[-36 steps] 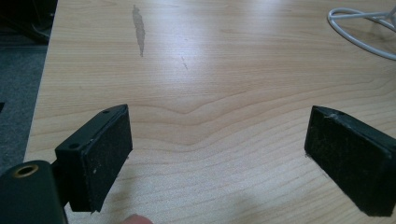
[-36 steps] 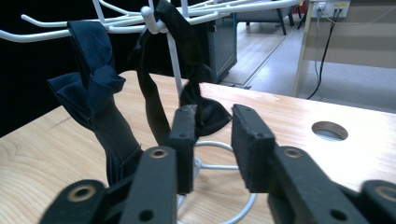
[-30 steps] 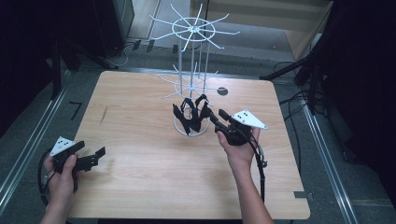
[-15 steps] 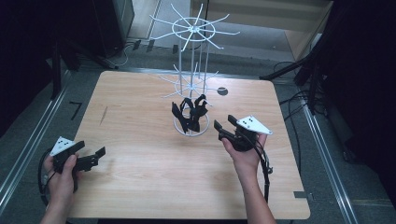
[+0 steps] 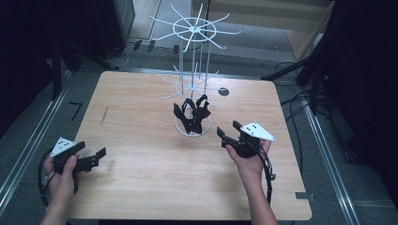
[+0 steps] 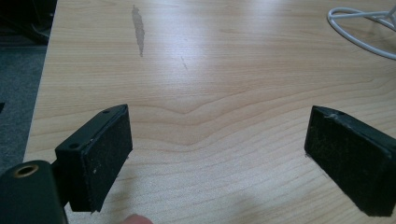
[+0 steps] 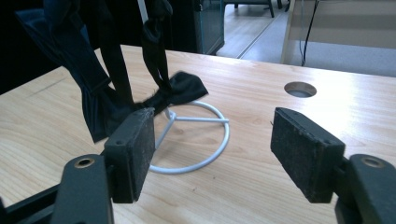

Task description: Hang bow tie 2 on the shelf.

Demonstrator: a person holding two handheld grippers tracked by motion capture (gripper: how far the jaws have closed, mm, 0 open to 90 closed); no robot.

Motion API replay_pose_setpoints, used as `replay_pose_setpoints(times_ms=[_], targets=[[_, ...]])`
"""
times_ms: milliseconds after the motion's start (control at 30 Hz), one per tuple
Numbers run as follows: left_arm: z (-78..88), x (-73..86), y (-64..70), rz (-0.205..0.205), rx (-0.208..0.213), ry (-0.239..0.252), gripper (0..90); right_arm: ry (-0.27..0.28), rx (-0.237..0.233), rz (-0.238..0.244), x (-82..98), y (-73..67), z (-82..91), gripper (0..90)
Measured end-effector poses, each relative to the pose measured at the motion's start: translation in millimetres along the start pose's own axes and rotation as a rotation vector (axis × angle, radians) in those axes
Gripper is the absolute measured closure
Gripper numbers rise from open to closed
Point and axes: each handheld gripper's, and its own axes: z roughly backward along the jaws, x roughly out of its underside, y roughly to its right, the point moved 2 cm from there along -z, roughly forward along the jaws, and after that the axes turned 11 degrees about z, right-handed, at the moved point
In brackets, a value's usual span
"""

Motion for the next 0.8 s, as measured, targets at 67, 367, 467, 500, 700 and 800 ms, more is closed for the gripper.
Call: replay_pose_setpoints(times_ms=[67, 367, 467, 500, 700, 800], targets=[[0.0, 0.0, 0.0, 0.0, 0.0, 0.0, 8.2, -0.007, -0.001, -0.003, 2.7, 0.2, 1.5, 30.4], [0.0, 0.0, -0.1, 0.0, -0.001, -0.001, 8.2, -0.025, 0.001, -0.006, 12.1, 3.6, 8.4, 26.8], [0.0, 0.0, 0.0, -0.001, 0.0, -0.001, 8.3, -0.027, 0.003, -0.008, 14.8, 3.2, 9.5, 24.5], [0.0, 0.0, 0.0, 0.0, 0.0, 0.0, 8.2, -0.035, 0.005, -0.007, 18.4, 2.9, 10.7, 22.2], [0.0, 0.0, 0.0, 0.0, 0.0, 0.0, 8.2, -0.046, 0.007, -0.015, 26.7, 3.5, 13.4, 18.7], [0.1, 0.0, 0.0, 0.0, 0.0, 0.001, 8.2, -0.045, 0.004, -0.013, 28.4, 3.8, 13.8, 17.5]])
